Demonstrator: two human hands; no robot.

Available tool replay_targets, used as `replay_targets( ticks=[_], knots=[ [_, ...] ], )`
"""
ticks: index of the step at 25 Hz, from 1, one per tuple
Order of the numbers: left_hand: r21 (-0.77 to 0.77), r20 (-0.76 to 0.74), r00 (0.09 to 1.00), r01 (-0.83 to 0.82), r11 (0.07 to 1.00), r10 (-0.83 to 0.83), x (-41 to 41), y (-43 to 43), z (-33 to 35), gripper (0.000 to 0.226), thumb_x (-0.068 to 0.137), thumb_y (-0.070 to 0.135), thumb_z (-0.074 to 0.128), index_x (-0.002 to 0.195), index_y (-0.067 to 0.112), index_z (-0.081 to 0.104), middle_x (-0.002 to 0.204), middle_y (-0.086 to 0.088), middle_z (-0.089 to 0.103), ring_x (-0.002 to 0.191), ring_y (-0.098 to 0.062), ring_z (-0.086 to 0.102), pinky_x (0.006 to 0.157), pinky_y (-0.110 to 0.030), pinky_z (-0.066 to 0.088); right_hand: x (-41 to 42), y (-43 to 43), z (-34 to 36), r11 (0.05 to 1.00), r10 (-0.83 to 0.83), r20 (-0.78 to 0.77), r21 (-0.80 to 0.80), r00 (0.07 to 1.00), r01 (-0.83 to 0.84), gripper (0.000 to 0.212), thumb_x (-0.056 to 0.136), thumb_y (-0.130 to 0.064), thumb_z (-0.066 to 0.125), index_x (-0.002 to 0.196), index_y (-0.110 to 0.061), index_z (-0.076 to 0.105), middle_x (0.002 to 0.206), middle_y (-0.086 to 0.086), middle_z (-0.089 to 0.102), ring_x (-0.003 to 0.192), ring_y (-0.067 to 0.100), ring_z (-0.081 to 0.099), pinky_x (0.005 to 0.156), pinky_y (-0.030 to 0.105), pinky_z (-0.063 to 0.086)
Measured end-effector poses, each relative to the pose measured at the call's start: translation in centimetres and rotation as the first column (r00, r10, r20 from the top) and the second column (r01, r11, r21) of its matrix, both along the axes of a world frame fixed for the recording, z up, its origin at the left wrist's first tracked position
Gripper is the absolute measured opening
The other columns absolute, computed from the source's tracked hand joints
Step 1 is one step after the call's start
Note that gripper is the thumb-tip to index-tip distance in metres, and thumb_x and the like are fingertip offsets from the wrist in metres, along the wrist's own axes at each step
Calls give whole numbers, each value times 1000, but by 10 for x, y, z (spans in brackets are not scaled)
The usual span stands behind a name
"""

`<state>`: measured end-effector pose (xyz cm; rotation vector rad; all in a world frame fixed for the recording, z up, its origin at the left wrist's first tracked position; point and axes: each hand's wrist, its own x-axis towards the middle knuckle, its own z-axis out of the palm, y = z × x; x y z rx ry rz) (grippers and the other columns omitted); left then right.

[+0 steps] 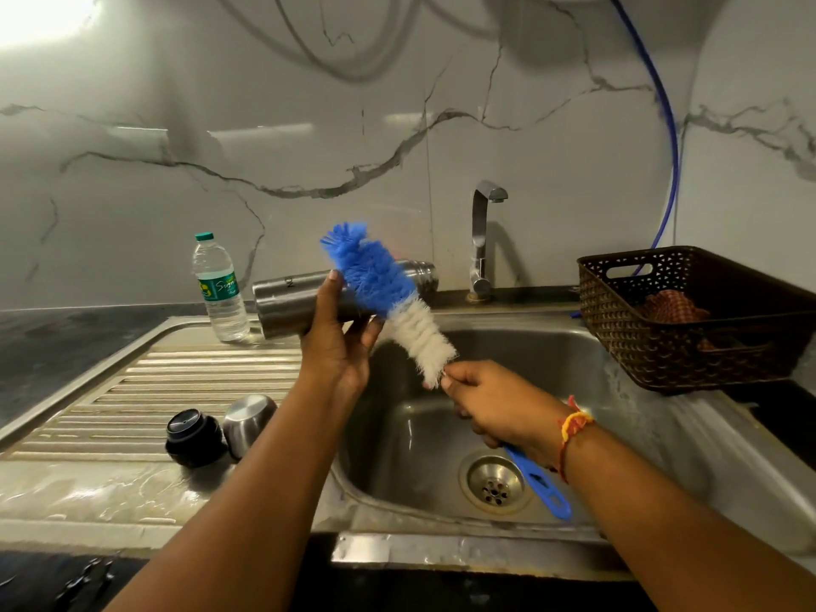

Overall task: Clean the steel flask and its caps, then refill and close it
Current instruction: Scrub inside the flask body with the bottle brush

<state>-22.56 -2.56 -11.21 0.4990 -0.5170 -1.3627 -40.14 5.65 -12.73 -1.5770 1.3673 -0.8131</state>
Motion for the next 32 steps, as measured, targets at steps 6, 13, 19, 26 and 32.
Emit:
replay_targets(
  ticks=[6, 13, 19, 26, 32],
  knots=[
    [30, 107, 991, 80, 996, -83, -18, 6, -1, 68, 77, 31, 85, 135, 12, 54, 126, -18, 70, 111, -33, 71, 101, -54, 54, 9, -6, 6, 956, -122, 16, -268, 992, 122, 25, 104, -22, 44, 119, -22, 64, 69, -16, 49, 61, -1, 44, 56, 14, 32],
    [33, 60, 995, 84, 996, -85, -10, 9, 0, 67, 84, 51, 74, 134, 15, 50, 127, -18, 66, 117, -38, 66, 101, -57, 53, 5, -10, 1, 947, -100, 24, -306, 995, 103, 27, 104, -20, 43, 123, -17, 62, 69, -18, 48, 63, -4, 44, 59, 14, 31],
    [42, 11, 999, 45, 998, -46, -2, 3, 0, 91, 66, 35, 92, 142, 16, 45, 132, -20, 62, 117, -43, 65, 94, -62, 55, -1, -14, -2, 924, -157, -12, -355, 988, 142, 21, 103, -21, 44, 108, -22, 64, 70, -15, 51, 67, 4, 49, 67, 22, 39],
    [119, 85, 996, -25, 993, 14, 3, 3, 3, 55, 81, 40, 82, 122, 17, 54, 122, -15, 67, 116, -33, 64, 97, -40, 57, -5, -16, -4, 920, -183, -35, -360, 983, 158, 21, 104, -22, 43, 111, -23, 62, 68, -13, 50, 60, 4, 45, 57, 19, 34],
    [62, 161, 986, 27, 998, -36, 3, 1, 7, 63, 86, 18, 79, 138, 23, 44, 133, -21, 55, 112, -41, 67, 84, -48, 62, -15, -20, -2, 904, -265, 5, -348, 964, 250, 21, 104, -23, 43, 109, -22, 63, 70, -10, 52, 61, 8, 48, 55, 22, 37]
  ],
)
